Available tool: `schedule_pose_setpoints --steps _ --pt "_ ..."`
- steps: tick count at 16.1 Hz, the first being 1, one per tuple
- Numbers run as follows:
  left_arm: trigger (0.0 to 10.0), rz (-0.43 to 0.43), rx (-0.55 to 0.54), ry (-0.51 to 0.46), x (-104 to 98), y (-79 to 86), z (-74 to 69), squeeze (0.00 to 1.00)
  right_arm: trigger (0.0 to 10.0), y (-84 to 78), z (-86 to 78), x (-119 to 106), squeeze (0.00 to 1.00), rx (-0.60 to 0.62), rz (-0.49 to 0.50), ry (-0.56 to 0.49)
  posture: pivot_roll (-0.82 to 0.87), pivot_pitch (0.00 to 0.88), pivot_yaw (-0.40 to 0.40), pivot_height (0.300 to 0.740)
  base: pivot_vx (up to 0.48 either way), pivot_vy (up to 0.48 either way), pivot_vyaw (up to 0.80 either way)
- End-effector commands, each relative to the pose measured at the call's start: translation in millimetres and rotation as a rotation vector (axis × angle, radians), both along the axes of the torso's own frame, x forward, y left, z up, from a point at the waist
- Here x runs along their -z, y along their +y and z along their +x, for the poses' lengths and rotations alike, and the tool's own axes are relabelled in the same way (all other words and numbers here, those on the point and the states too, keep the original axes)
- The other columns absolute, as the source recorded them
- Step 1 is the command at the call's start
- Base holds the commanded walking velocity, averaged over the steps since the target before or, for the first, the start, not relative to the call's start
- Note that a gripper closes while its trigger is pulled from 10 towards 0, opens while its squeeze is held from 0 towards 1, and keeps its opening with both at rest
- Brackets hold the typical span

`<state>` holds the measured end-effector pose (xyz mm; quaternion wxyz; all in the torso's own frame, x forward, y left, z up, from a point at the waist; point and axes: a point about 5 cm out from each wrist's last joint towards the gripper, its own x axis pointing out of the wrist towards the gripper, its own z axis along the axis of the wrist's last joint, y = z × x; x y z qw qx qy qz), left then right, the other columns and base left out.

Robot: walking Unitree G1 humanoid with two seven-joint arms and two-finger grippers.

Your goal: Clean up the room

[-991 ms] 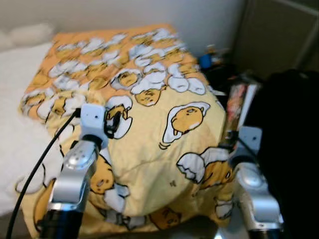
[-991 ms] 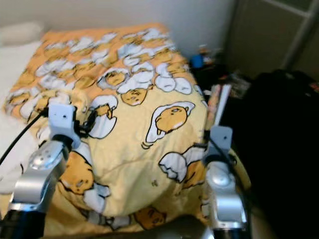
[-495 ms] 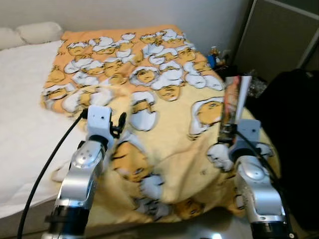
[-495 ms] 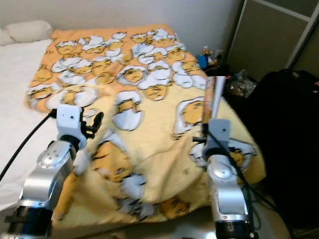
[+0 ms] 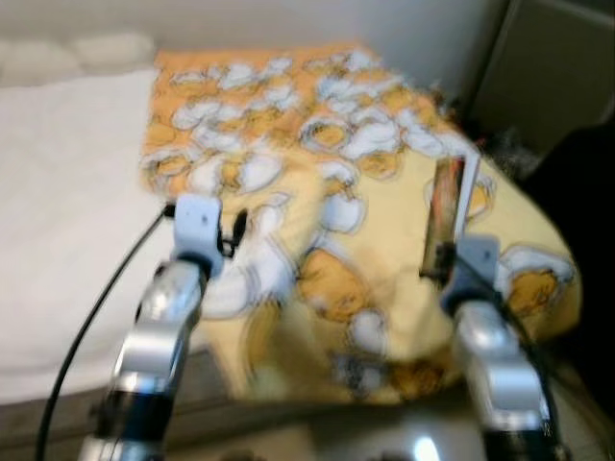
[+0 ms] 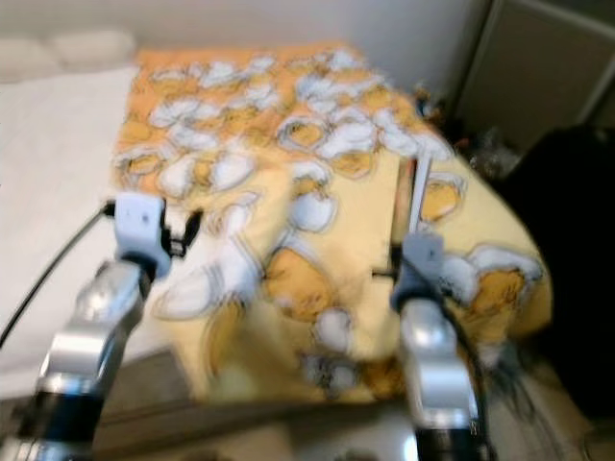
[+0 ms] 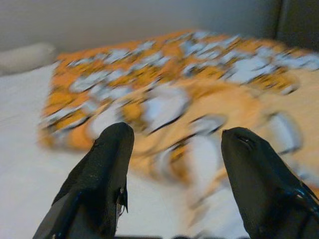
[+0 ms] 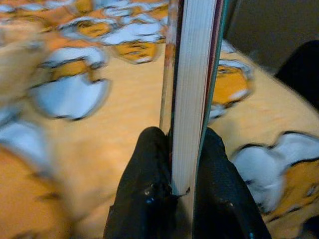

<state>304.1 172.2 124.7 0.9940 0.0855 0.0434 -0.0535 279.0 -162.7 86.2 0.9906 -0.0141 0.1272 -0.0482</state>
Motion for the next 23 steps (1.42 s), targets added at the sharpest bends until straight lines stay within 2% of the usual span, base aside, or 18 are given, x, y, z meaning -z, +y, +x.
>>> schedule_pose_setpoints --steps 1,19,23 --pt "10.0 0.005 0.005 -0.013 -3 -1.8 2.5 0.0 10.0 5.1 6.5 -14 0.0 -0.033 -0.006 -0.06 -0.09 0.0 0.019 0.74 0.0 0.442 0.0" --pt "10.0 0.018 0.029 -0.017 6 -8.3 -1.0 0.0 10.0 6.8 5.1 -7 0.0 -0.04 -0.013 -0.066 -0.08 0.0 0.017 0.74 0.0 0.44 0.0" --pt "10.0 0.01 0.013 0.007 16 -3.7 -3.6 0.0 10.0 8.0 7.0 -10 0.0 -0.041 -0.01 -0.082 -0.09 0.0 0.017 0.74 0.0 0.442 0.0"
